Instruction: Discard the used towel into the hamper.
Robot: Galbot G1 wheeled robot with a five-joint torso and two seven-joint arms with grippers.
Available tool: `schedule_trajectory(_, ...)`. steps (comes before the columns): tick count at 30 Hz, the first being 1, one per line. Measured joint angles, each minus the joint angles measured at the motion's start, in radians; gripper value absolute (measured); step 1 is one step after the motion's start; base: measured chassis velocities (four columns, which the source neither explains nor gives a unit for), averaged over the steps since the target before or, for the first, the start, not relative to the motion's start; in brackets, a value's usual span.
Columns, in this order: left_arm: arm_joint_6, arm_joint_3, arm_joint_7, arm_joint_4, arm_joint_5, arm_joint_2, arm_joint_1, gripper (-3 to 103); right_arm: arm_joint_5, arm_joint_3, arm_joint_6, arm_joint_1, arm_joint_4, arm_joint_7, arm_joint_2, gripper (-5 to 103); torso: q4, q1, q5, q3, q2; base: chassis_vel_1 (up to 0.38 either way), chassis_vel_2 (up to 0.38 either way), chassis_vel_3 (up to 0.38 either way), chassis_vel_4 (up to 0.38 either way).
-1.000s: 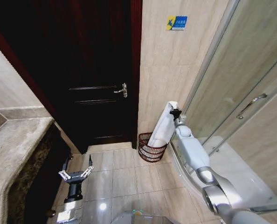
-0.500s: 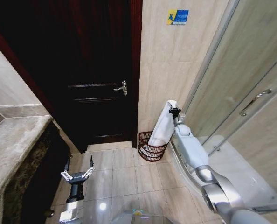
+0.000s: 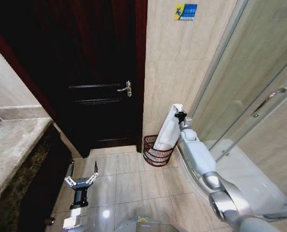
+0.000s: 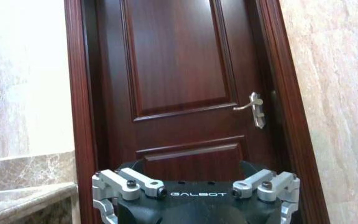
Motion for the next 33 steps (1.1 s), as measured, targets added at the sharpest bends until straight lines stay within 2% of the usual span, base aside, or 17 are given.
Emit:
schedule_trajectory(16,-0.014,0.004,-0.001,-0.012,0.015,0.0,0.024,100,-0.001,0.019,-0.007,-0.07,0.063,0.011,-0.007,4,0.0,-0.038,0.0,-0.047,-0.085,0.0,0.0,0.0,0.0)
schedule_trajectory(33,-0.038,0.01,-0.001,-0.018,0.034,0.0,0.057,100,-0.001,0.021,-0.002,-0.056,0.046,0.005,-0.002,4,0.0001,-0.077,0.0,-0.093,-0.17,0.0,0.0,0.0,0.0)
